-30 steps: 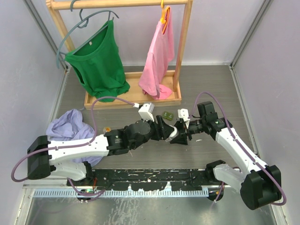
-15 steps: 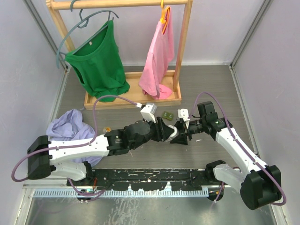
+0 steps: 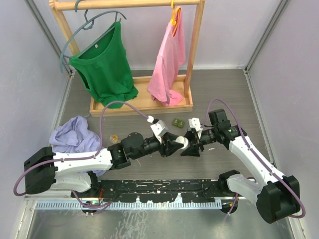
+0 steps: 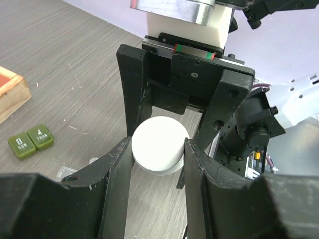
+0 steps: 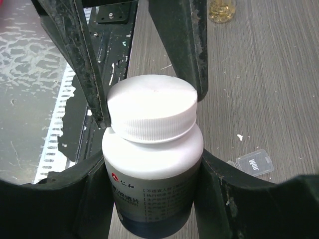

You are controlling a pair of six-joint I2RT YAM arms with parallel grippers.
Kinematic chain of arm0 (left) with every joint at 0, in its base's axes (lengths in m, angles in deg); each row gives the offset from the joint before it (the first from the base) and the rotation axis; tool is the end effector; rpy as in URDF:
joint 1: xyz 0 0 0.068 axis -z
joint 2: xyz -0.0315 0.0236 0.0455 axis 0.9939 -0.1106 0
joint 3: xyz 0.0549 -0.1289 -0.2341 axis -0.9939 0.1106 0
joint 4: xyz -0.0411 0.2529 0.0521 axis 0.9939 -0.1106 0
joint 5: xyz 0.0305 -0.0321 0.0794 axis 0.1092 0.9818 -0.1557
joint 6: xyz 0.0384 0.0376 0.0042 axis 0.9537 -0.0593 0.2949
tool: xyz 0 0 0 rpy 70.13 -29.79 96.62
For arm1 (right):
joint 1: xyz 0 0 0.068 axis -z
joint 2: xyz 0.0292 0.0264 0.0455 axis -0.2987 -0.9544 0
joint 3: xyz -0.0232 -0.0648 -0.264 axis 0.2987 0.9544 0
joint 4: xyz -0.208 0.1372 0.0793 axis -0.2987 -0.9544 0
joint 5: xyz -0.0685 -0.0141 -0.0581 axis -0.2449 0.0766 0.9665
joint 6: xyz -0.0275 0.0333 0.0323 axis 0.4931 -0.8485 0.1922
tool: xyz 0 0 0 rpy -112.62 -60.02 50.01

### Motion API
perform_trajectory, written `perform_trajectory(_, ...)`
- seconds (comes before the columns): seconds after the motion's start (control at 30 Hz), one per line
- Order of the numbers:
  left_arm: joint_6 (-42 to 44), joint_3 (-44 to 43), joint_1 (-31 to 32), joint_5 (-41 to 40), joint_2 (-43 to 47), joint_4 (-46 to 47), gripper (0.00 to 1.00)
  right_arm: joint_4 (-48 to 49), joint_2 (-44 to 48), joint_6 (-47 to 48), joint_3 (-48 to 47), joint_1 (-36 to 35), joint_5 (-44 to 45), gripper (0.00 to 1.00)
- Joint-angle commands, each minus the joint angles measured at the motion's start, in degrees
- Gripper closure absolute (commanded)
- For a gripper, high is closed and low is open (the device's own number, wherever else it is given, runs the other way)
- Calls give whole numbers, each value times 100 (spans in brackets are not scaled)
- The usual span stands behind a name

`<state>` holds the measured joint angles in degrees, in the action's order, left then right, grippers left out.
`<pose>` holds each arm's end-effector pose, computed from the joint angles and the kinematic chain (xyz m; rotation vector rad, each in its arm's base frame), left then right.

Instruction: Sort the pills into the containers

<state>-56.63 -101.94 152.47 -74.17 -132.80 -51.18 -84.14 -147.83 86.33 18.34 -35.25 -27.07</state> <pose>0.1018 -0.2601 0.2784 0.7400 1.5382 -1.1133 0.1636 0.0876 0.2470 -1.4594 1.4560 1.1616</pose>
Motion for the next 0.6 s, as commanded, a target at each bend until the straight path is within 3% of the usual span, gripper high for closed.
perform_trajectory(0.0,850,98,73,1234,80,396,84,366,79,-77,-218,52,-158,85)
perform_trajectory(0.13,706,182,44,817,179,495,71,346,88,-54,-218,51,-158,85)
perform_trajectory(0.27,476,373,44,318,498,571,33,326,98,-21,-227,55,-158,85)
perform_trajectory(0.4,146,584,44,-59,902,537,4,292,98,25,-235,50,-137,85)
perform_trajectory(0.57,-377,712,44,-213,1364,336,2,276,97,57,-242,55,-112,85)
